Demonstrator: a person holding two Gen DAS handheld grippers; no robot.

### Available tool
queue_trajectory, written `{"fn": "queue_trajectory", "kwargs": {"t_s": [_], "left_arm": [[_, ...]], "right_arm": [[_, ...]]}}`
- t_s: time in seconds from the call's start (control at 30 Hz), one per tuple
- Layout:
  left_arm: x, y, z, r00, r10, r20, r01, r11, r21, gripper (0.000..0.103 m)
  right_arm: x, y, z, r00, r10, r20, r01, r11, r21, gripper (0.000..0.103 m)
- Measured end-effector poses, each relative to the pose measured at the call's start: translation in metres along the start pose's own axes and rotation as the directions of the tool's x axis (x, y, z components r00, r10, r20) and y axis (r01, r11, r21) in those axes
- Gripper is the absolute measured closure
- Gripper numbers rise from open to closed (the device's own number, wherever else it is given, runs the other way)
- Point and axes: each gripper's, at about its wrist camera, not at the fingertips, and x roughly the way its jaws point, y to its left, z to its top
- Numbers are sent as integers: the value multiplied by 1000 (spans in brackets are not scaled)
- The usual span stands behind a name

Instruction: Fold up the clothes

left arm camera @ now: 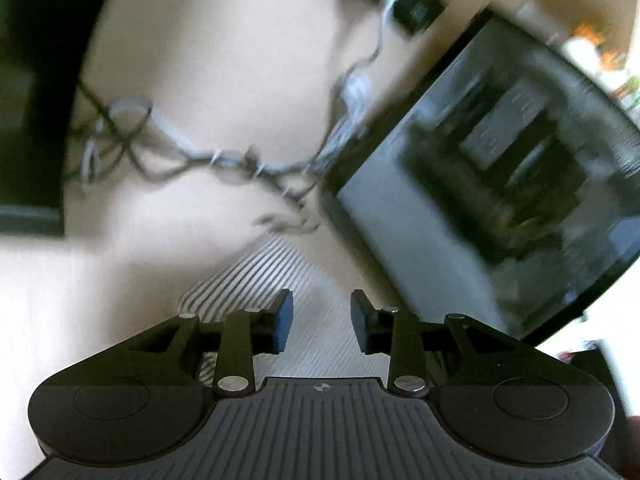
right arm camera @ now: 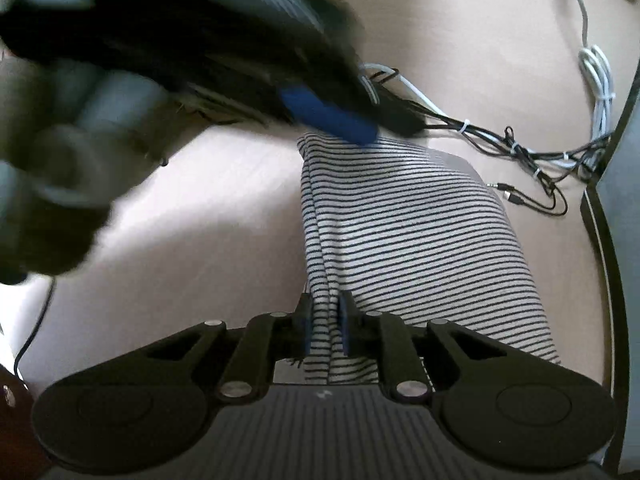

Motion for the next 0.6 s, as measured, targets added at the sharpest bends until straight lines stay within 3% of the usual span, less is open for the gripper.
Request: {"fn": "queue_trajectory", "kwargs": {"t_s": [0.03,0.1,0.13,0.17,0.3,0.37,0.43,0.5,0.6], "left_arm": [[4,7,-4,1000,-5,-13,5,1000,-21,78],[9,25,-12,999,-24,-33,21,997,-74,78],[12,34,-17,999,-34,-42,29,994,-101,79],[12,39,-18,998,-45,-44,39,991,-126,79],[9,43,-21,997,-61,-38,56,989,-137,80],[6,46,-21,997,-68,-36,62,988,-138,80],[5,48,-20,997,-70,-38,64,987,-149,84],[2,47,-19,998,-47,-41,41,990,-135,85],[-6,30,-13,999,30,-30,-31,998,-52,85]], "right_arm": [[-8,-7,1,1000,17,9,-17,1000,25,88],[-23,-20,4,998,49,27,-51,996,73,83],[-32,-27,5,998,57,41,-60,993,98,73],[-42,-38,6,997,31,68,-40,991,125,61],[-52,-81,11,990,-81,119,54,974,221,49],[-33,-94,8,993,-93,77,73,969,237,36],[-6,-91,-4,994,-107,-12,107,973,207,32],[0,-76,-13,986,-167,-3,166,974,153,29],[-2,-74,-14,991,-130,-5,129,972,195,25]]}}
